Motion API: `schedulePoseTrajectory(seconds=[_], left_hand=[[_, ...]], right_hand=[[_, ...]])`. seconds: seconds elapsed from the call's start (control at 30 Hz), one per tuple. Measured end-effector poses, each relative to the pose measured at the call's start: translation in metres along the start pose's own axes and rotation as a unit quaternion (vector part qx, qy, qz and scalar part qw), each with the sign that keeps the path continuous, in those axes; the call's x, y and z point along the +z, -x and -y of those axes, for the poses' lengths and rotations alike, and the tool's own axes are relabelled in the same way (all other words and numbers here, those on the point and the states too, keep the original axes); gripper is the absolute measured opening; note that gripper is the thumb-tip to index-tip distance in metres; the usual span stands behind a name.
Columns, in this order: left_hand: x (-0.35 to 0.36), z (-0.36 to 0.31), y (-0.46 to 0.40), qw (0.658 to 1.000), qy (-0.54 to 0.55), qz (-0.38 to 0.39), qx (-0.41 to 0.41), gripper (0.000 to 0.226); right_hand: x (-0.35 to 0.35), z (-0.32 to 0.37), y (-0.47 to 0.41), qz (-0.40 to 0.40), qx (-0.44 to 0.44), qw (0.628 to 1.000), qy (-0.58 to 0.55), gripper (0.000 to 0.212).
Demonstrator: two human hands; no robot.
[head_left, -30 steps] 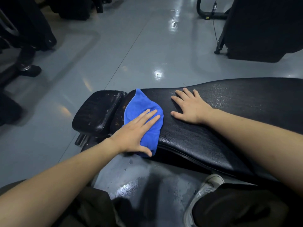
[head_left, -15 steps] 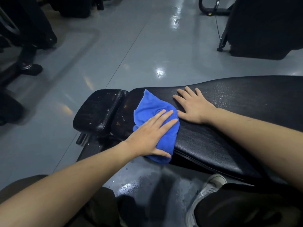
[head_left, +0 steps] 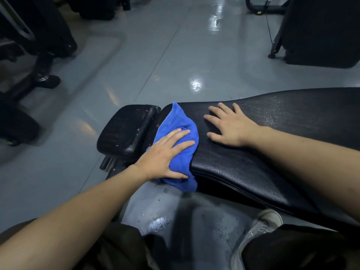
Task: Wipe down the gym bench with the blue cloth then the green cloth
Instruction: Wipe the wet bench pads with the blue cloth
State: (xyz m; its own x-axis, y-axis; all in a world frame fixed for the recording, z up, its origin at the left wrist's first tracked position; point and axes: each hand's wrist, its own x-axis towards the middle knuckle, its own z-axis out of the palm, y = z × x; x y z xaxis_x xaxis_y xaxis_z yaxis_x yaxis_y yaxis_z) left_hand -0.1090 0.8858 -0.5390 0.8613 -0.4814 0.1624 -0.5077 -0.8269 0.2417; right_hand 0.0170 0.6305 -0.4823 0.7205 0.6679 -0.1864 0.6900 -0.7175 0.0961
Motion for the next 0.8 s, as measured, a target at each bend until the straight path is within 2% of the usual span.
schedulePoseTrajectory(seconds=[0.17,0.4,0.6,0.8], left_hand=[[-0.004,0.026,0.02,0.999,0.015,0.001,-0.051,0.1],[-0.009,0.061,0.054,0.984,0.104,0.003,-0.143,0.098],[-0.003,0.055,0.047,0.973,0.163,0.011,-0.165,0.092],[-0.003,0.047,0.018,0.967,0.14,0.042,-0.211,0.096]], right_hand=[[0.003,0.036,-0.025,0.003,-0.042,0.999,0.003,0.095],[0.009,0.037,-0.029,-0.009,-0.046,0.999,-0.014,0.088],[0.009,0.038,-0.028,-0.012,-0.045,0.999,-0.015,0.087],[0.007,0.037,-0.026,-0.013,-0.03,0.999,-0.017,0.096]])
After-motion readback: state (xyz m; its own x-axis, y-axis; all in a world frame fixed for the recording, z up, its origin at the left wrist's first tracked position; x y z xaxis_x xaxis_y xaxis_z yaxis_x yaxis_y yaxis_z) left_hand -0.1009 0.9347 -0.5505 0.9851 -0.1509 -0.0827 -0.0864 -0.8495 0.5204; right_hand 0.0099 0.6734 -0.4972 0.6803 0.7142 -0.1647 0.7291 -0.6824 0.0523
